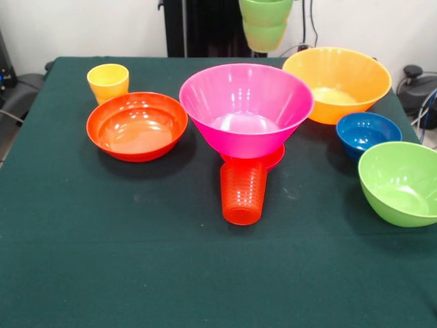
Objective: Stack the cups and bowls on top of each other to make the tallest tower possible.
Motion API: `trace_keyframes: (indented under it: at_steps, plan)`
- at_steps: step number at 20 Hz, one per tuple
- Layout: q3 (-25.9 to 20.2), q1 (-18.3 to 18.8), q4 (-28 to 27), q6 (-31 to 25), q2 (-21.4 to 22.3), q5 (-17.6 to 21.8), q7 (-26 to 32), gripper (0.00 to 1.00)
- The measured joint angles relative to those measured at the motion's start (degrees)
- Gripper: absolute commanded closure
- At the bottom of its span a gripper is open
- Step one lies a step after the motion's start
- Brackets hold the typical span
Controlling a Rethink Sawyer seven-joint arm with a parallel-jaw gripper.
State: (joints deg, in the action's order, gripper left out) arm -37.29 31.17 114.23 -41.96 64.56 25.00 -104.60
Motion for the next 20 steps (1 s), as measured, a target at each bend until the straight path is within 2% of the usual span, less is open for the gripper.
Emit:
trace_keyframes:
  at_steps: [9,20]
  plan:
    - [-0.2,-0.3,-5.0,-3.3,-5.1,2.7,0.0,1.0]
    - [-0.2,0.3,-5.9,-3.7,-8.0,4.8,0.0,1.0]
